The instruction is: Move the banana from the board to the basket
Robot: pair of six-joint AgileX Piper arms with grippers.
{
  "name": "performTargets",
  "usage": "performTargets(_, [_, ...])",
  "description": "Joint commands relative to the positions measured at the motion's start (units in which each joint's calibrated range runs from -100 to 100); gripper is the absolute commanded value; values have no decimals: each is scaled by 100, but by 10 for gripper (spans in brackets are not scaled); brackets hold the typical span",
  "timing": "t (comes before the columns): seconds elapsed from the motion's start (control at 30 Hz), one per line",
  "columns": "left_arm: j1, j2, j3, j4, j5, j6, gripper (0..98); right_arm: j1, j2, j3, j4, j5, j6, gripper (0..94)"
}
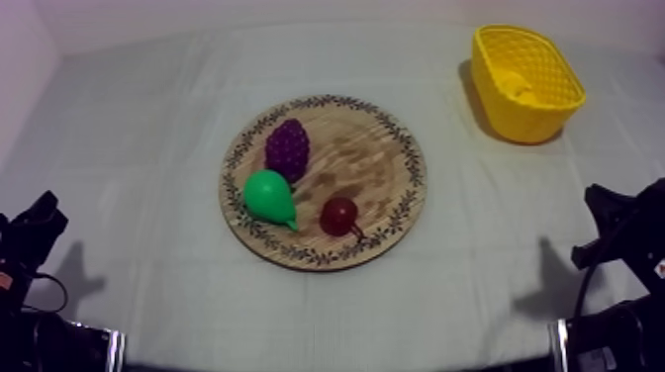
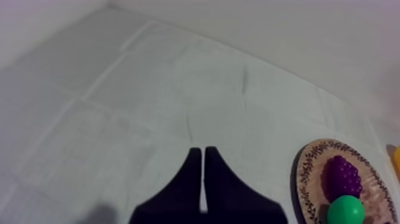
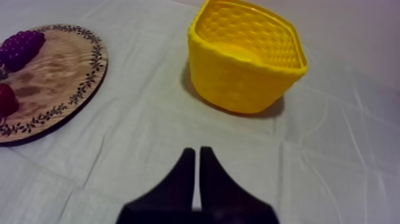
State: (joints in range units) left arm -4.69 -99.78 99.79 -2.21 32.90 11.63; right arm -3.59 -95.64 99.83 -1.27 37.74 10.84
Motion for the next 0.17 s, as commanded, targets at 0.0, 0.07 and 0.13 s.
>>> performTargets(0.0, [2, -5, -1, 3, 0, 2, 1, 0, -3, 6, -3, -8, 2, 4])
performTargets(0.07, [2, -5, -1, 3, 0, 2, 1, 0, -3, 6, -3, -8, 2, 4])
performTargets(0.13, [2, -5, -1, 3, 0, 2, 1, 0, -3, 6, -3, -8, 2, 4])
